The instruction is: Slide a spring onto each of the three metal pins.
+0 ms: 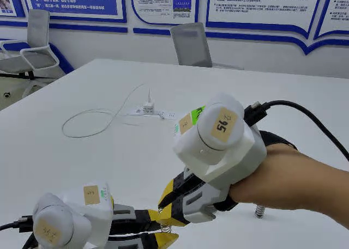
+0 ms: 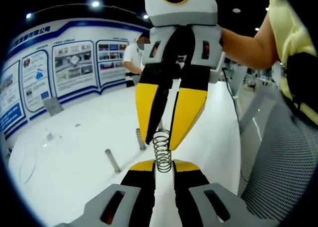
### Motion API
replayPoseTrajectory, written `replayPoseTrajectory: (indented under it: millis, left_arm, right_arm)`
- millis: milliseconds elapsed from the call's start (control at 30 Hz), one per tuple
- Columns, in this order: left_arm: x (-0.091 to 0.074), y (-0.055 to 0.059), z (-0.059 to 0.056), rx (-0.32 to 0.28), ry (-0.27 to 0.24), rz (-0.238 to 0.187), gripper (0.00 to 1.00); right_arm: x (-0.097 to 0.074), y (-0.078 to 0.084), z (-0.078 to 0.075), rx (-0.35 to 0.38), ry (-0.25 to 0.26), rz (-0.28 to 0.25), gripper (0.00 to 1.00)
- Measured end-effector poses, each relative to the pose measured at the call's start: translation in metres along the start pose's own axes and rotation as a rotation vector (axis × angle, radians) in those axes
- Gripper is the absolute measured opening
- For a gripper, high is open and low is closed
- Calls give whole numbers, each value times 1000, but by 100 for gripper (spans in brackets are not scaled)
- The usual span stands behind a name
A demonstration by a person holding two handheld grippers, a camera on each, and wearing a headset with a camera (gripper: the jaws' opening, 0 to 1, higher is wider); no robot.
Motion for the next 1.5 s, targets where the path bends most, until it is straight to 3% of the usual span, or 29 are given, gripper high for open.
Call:
replayPoseTrajectory:
  millis: [700, 1200, 1500]
  left_arm:
    - [-10, 8, 10, -49, -69, -10, 37]
    - [-16, 14, 19, -90, -126, -23, 53]
    - [-19, 15, 19, -100, -140, -30, 57]
  right_arm:
    - [-10, 5, -24, 45, 58, -19, 11]
    - [-19, 6, -57, 102, 148, -65, 11]
    - [-16, 10, -74, 142, 189, -85, 11]
Point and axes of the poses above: the centre of the closed fingertips' face, and the gripper's own axes: x roughly forward along the fingers, z roughly to its left, y roughly out of its underside, the point moved 5 cm from there along -x, roughly backward along the fingers, and after that the axes turned 2 degrees about y, right-handed, at the moved point
